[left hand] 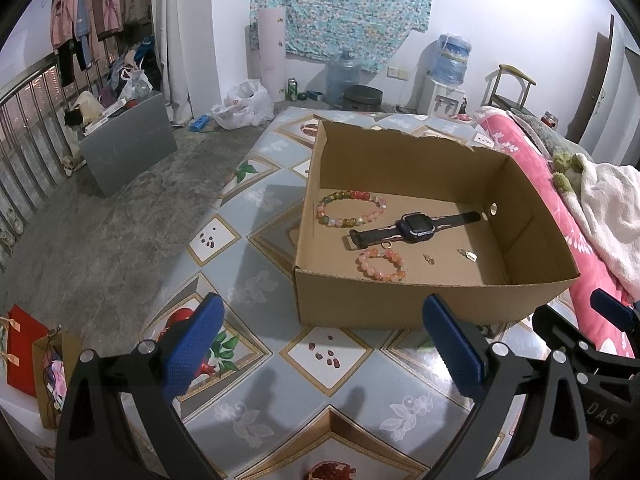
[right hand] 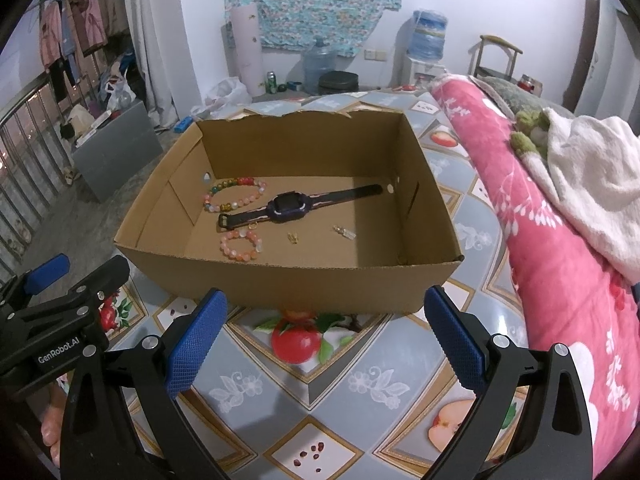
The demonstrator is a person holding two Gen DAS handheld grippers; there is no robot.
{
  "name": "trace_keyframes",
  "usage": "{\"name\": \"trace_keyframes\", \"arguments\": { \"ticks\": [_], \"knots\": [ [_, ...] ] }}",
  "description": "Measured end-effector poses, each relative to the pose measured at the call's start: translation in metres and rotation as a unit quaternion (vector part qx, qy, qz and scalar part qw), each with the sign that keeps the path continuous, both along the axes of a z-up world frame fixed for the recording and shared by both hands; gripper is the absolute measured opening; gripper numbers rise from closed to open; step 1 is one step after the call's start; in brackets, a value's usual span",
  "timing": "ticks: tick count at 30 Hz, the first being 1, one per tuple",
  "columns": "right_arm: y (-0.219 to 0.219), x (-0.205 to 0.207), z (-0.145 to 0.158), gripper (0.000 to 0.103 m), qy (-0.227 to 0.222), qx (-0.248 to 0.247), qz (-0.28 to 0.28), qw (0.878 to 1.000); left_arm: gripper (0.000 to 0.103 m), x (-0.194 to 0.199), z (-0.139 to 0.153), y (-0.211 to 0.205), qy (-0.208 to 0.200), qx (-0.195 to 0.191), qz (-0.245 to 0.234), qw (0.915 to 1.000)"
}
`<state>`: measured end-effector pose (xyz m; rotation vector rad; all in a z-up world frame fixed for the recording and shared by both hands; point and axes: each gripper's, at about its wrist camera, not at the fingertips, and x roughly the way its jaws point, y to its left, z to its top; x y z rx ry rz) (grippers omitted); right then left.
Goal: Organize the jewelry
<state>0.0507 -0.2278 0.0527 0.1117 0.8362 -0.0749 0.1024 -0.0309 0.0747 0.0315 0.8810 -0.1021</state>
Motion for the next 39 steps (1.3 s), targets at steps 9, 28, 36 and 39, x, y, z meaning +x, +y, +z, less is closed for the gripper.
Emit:
{"name": "trace_keyframes", "arguments": {
  "ticks": [9, 28, 36, 39],
  "knots": [
    [-0.004, 0.008, -0.001, 0.095, 0.006, 0.003, 0.002, 1.0, 0.098, 0.002, 0.0, 0.001, -0.001, -0.001, 0.001, 1.0],
    [-0.006, 0.01, -0.003, 0.095, 0.009, 0.006, -0.001, 1.0, 0.098, 0.011, -0.002, 0.0, 0.003, -0.002, 0.002, 1.0],
    [-0.006, 0.011, -0.003, 0.095, 0.009, 0.005, 0.0, 1.0, 0.098, 0.012, -0.002, 0.0, 0.003, -0.002, 0.001, 1.0],
    [-0.007, 0.011, -0.003, 0.095, 0.009, 0.005, 0.0, 1.0, 0.098, 0.012, -0.002, 0.0, 0.002, -0.002, 0.001, 1.0]
  ]
}}
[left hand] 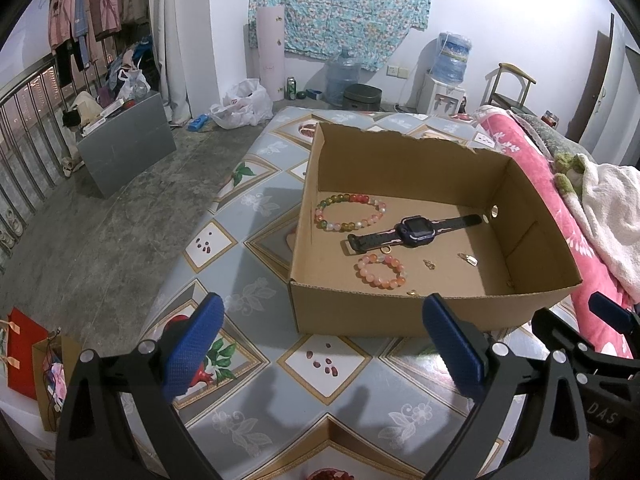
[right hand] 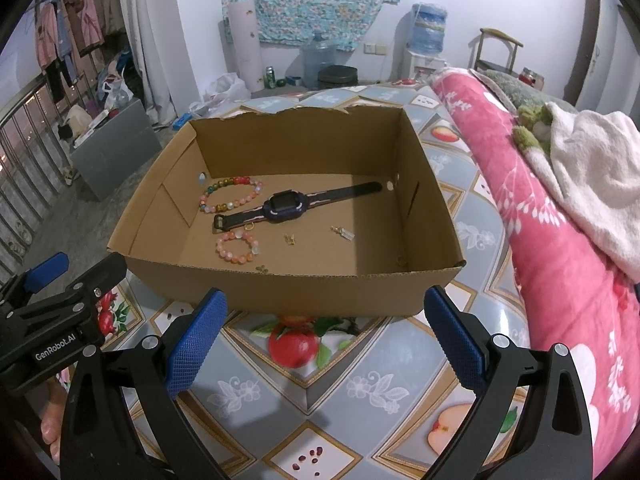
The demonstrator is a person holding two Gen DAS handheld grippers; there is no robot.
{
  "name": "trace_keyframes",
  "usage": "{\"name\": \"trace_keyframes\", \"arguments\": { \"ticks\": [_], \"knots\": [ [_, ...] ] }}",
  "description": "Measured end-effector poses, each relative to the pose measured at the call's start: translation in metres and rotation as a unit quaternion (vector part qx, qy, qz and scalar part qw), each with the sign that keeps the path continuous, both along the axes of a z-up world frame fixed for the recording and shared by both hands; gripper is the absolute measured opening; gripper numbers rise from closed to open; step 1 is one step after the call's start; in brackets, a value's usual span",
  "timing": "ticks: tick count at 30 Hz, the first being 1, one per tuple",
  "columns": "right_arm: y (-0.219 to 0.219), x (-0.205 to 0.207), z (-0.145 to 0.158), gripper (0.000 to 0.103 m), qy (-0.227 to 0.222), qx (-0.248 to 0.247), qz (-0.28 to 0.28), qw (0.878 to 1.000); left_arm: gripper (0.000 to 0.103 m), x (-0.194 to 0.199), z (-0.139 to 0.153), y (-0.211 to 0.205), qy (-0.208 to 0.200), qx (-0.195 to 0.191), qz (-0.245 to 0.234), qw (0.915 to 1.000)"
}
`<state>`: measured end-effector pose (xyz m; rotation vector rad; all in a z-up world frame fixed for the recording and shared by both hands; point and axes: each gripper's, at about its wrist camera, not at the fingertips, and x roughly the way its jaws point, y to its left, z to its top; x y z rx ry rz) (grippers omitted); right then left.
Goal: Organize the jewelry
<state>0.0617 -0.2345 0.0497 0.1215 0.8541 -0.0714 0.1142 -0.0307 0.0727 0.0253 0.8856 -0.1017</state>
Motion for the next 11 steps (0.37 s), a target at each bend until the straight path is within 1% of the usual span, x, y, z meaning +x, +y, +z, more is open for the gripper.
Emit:
{"name": "trace_keyframes", "arguments": {
  "ticks": [11],
  "knots": [
    [0.002, -0.01, 0.0, 0.095, -0.007, 0.002, -0.003, 1.0, 0.098, 0.002, -0.001, -0.004, -0.004, -0.002, 0.001, 1.0]
  ]
}}
